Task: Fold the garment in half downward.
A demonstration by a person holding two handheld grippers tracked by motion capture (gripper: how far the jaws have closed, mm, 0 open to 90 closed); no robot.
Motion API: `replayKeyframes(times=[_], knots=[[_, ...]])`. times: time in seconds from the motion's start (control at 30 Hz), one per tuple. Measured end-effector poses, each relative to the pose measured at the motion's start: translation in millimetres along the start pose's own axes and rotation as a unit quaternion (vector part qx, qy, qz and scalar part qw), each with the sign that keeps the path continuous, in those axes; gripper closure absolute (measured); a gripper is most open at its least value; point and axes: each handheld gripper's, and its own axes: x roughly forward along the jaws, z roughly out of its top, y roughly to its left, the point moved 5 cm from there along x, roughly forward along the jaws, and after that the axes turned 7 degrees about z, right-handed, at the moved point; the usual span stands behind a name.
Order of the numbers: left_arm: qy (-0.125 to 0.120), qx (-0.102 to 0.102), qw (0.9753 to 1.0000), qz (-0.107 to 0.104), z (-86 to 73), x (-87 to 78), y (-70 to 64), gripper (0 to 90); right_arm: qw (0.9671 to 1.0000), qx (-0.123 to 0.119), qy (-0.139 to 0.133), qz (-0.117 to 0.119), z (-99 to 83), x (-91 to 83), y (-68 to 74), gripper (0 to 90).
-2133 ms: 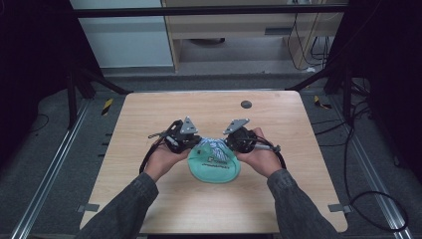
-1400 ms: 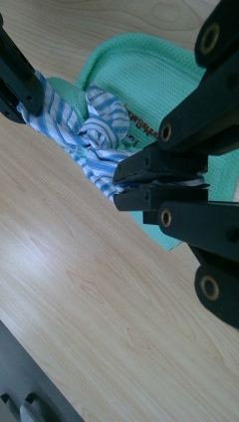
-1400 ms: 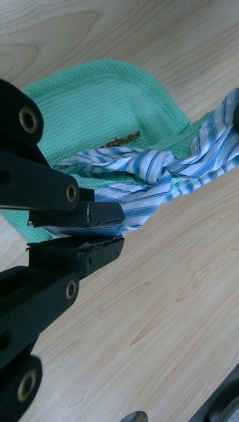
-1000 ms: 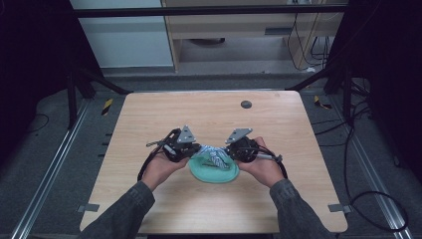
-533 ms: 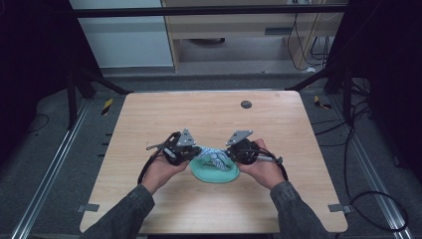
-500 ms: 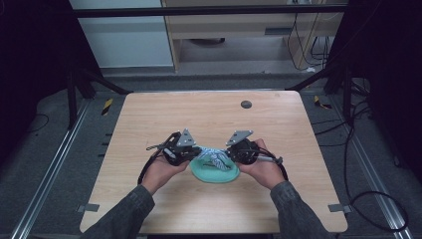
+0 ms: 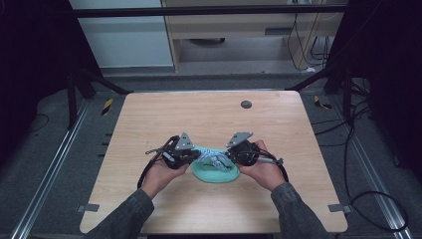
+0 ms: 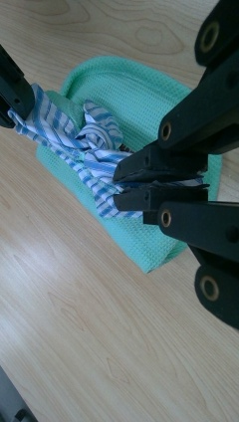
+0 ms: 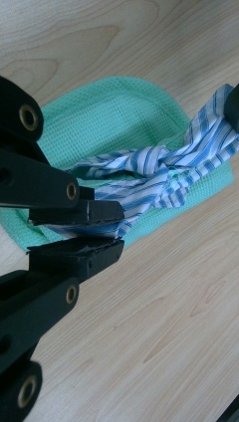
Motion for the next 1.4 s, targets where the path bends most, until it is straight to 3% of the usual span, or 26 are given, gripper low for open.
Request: replayKeyframes(times=[1.4], knots=[[0.005, 0.002, 0.9998, -0.018, -28.3, -2.9, -16.0, 85.4, 0.9991, -0.032, 0.019, 0.02, -20.7, 2.1, 35.5, 83.1]])
